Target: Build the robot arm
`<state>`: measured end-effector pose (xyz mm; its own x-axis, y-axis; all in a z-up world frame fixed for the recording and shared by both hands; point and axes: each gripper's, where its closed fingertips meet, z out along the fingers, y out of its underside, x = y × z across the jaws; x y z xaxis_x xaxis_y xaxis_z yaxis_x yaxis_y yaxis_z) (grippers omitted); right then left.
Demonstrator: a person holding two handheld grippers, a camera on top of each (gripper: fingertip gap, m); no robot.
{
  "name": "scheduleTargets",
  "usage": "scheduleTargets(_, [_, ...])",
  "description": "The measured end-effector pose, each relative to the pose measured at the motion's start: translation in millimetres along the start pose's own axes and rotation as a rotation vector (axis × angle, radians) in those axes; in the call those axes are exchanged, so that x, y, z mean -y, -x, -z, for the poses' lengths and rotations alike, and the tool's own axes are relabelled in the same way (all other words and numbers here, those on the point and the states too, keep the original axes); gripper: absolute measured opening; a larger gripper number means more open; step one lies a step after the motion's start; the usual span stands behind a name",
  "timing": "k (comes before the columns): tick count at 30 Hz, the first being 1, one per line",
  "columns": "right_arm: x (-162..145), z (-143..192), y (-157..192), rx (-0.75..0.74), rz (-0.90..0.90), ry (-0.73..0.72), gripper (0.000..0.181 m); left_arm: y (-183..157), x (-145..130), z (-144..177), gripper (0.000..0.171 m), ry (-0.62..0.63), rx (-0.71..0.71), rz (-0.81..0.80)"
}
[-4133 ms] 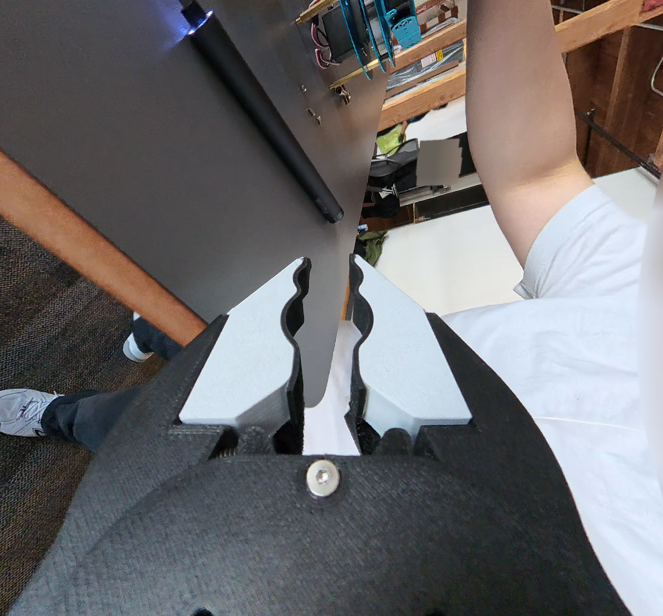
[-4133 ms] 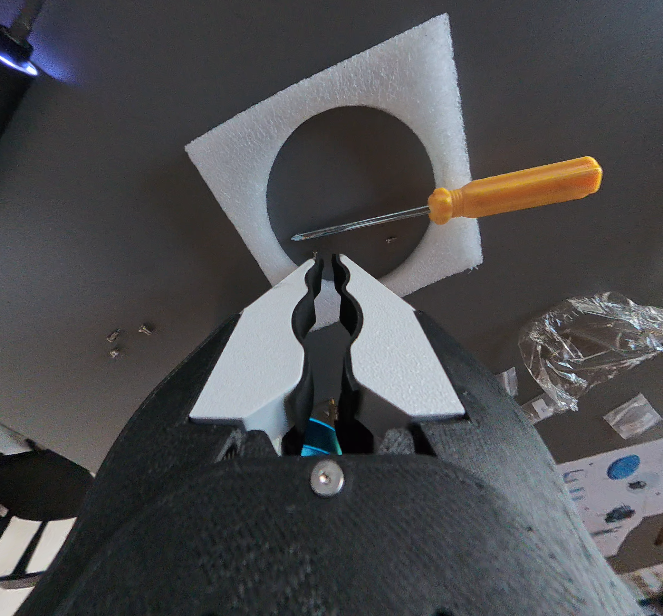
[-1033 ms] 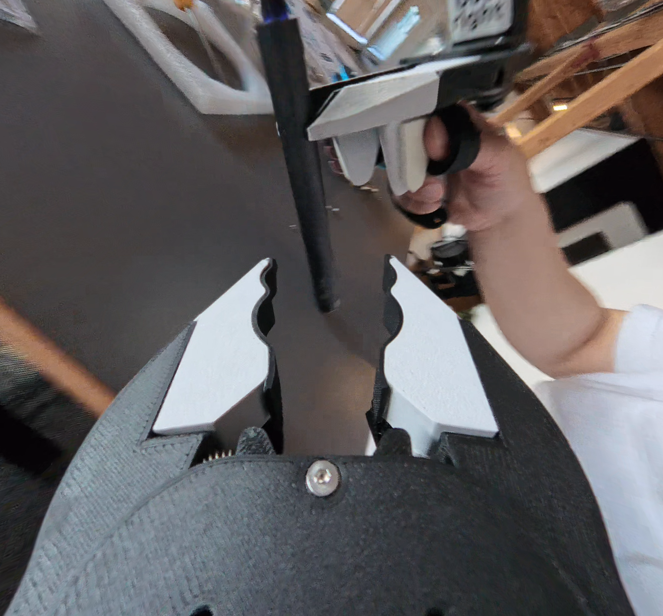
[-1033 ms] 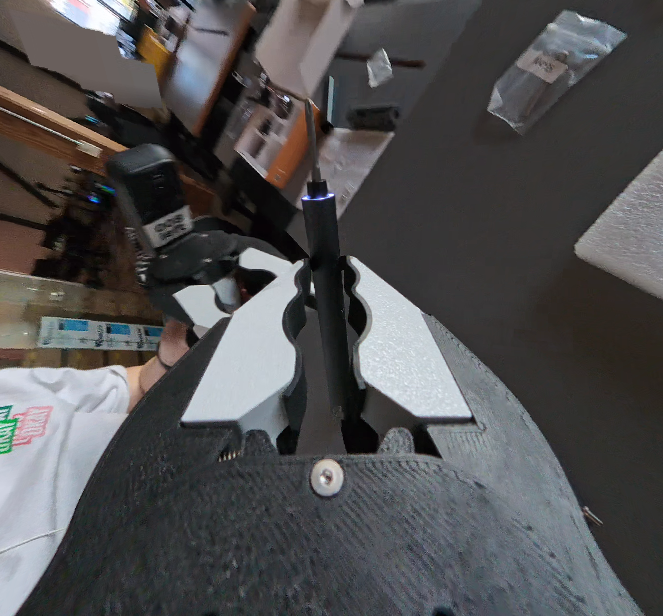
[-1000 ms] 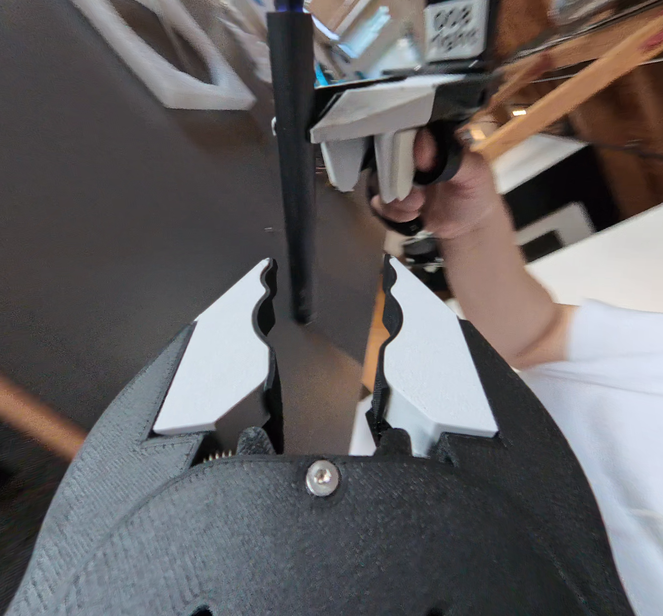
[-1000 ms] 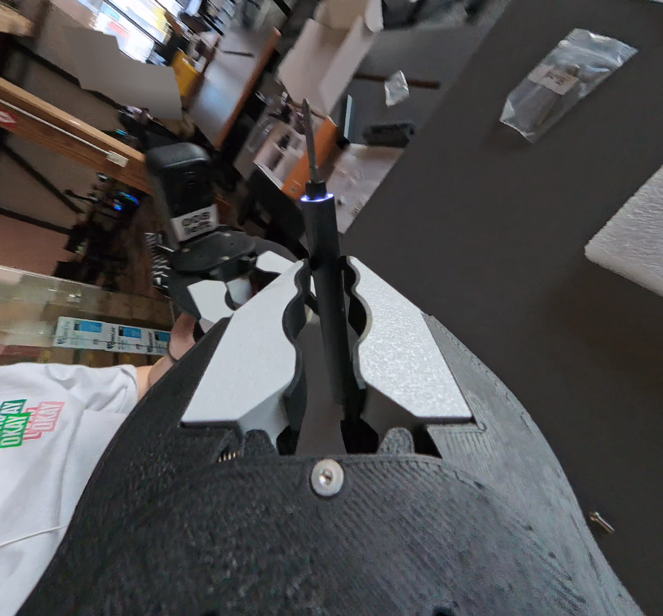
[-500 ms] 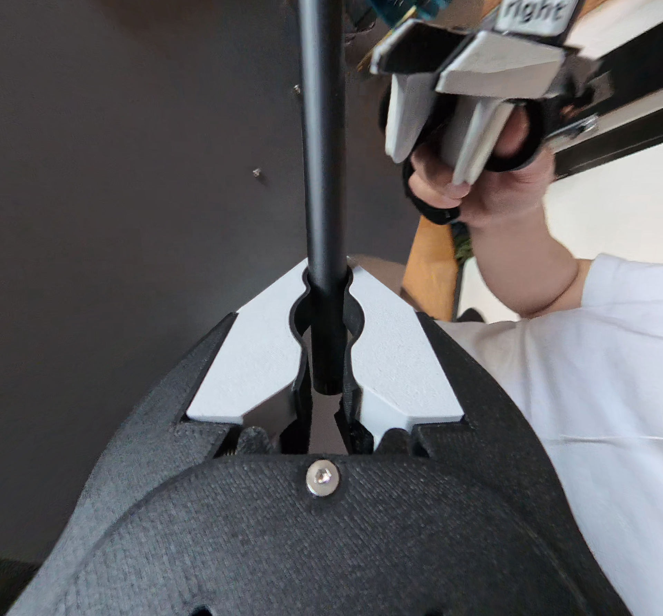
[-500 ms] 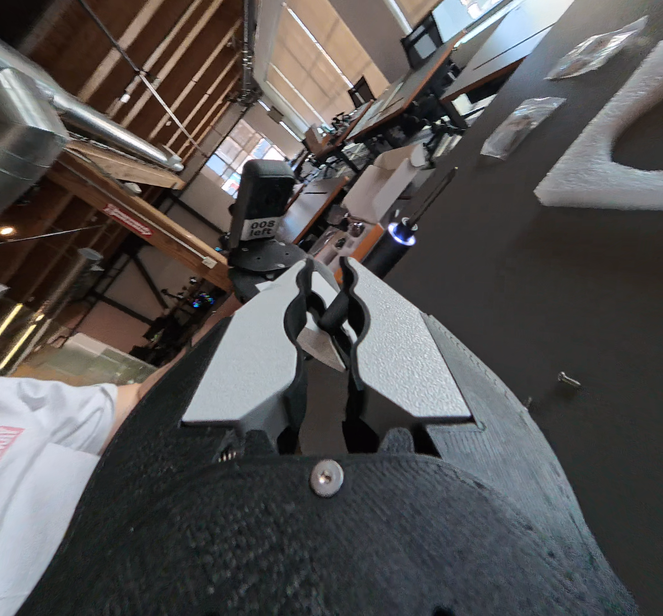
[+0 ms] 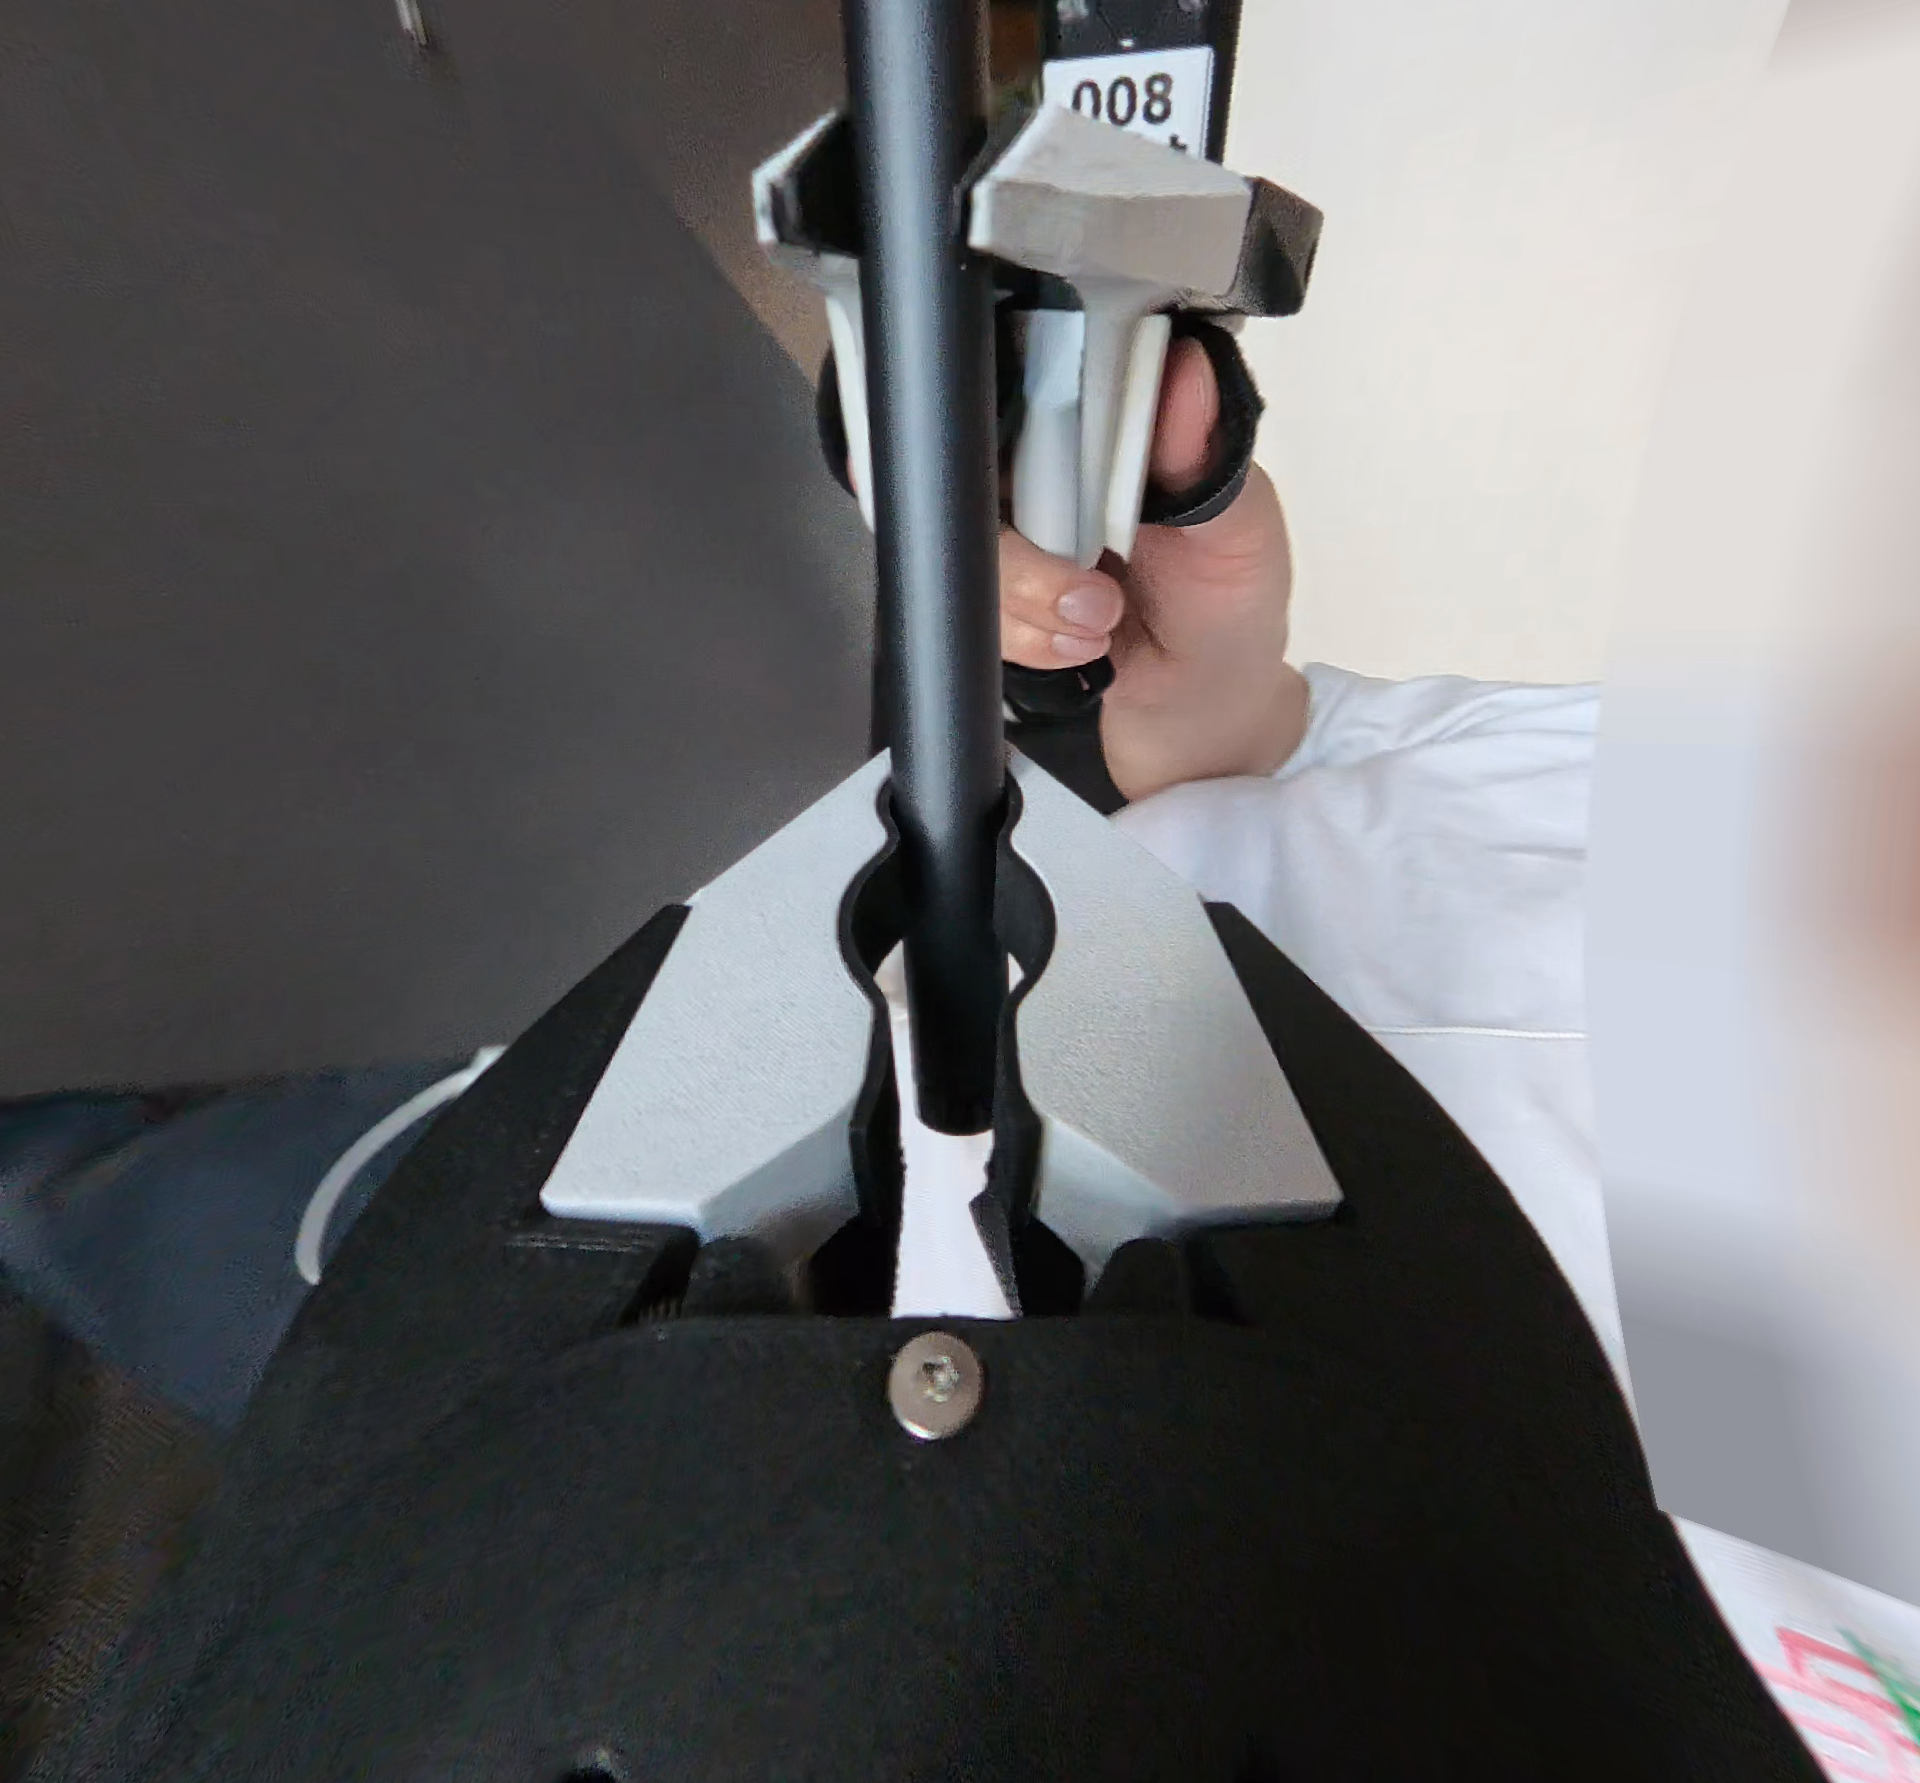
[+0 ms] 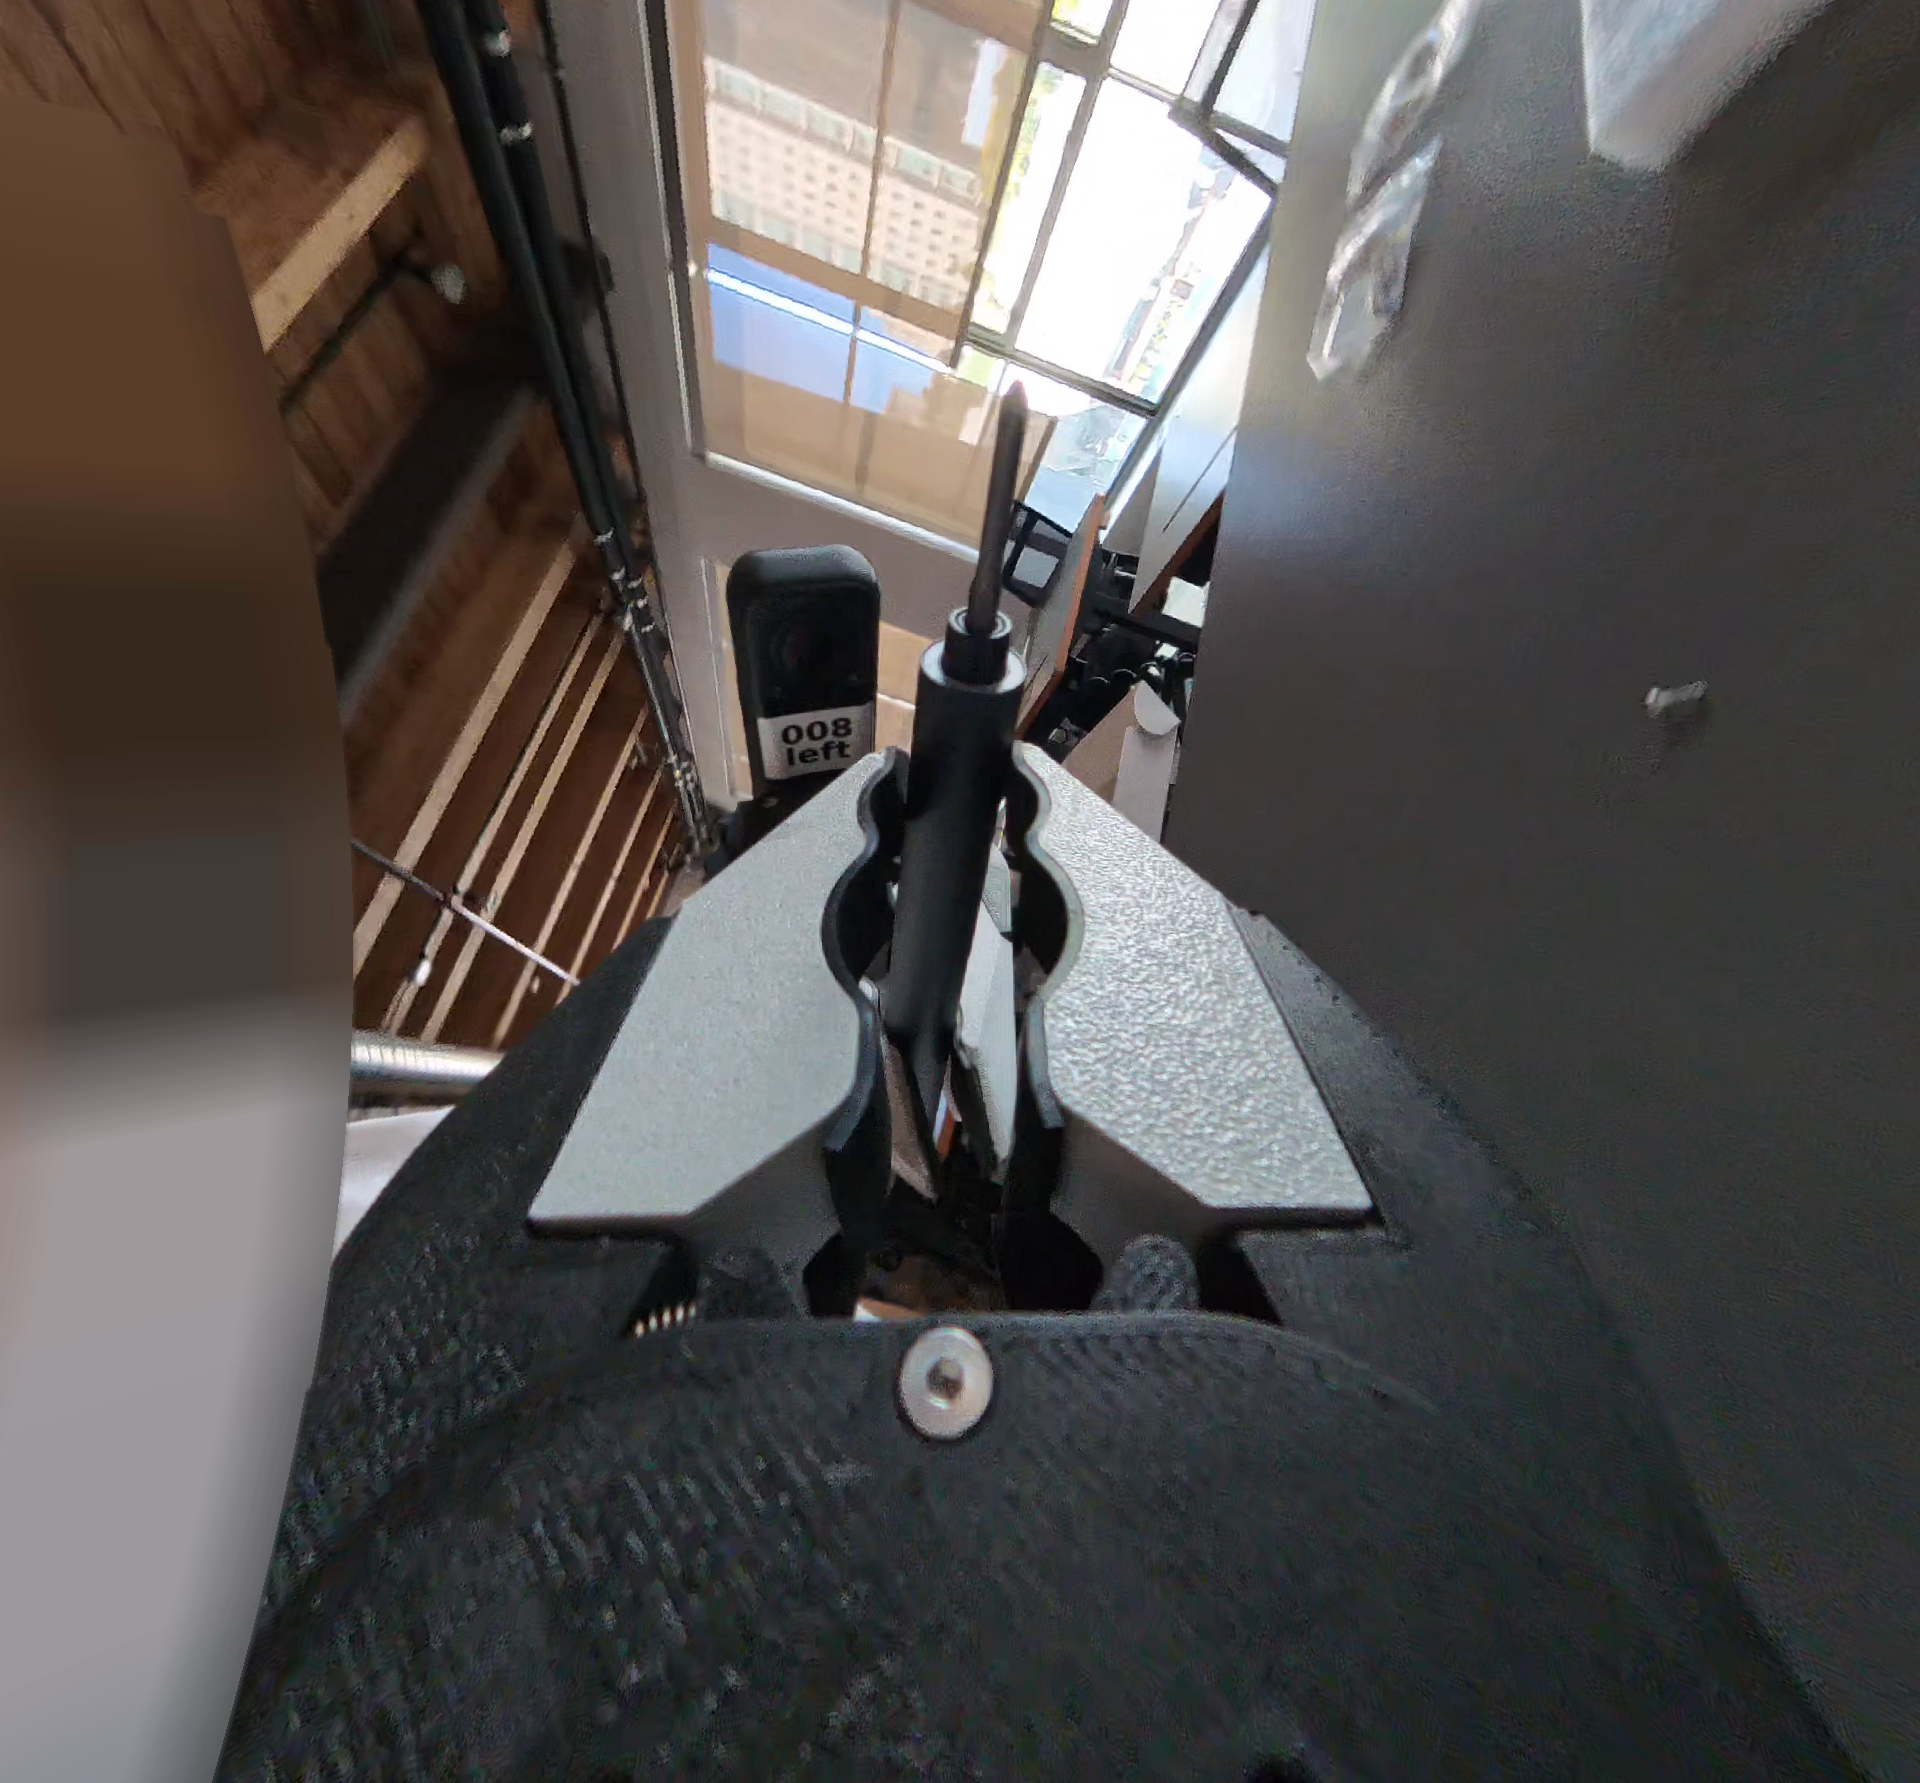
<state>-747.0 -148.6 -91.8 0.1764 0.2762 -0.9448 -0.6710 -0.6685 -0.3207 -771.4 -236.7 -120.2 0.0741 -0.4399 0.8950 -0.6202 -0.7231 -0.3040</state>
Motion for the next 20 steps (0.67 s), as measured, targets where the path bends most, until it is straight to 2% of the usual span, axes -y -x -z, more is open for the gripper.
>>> scheduleTargets(4, [-24.7, -13.5, -15.6, -0.125, -0.096, -0.053, 0.020, -9.3, -23.8, 17.7, 0.009, 0.150, -0.189, 0.218])
scheduleTargets(6, [-31.6, -17.1, -24.0, -0.187, -0.104, -0.063, 0.022, -4.4, -28.7, 25.6, 0.009, 0.228, -0.211, 0.271])
scheduleTargets(11, [-26.0, -11.1, -40.8, -0.313, -0.071, -0.129, 0.026, 12.1, -20.6, 35.4, 0.010, 0.366, -0.129, 0.208])
scheduleTargets(20, [-20.3, -8.5, -56.4, -0.399, -0.057, -0.169, 0.028, 22.3, -19.2, 35.5, 0.009, 0.509, -0.136, 0.230])
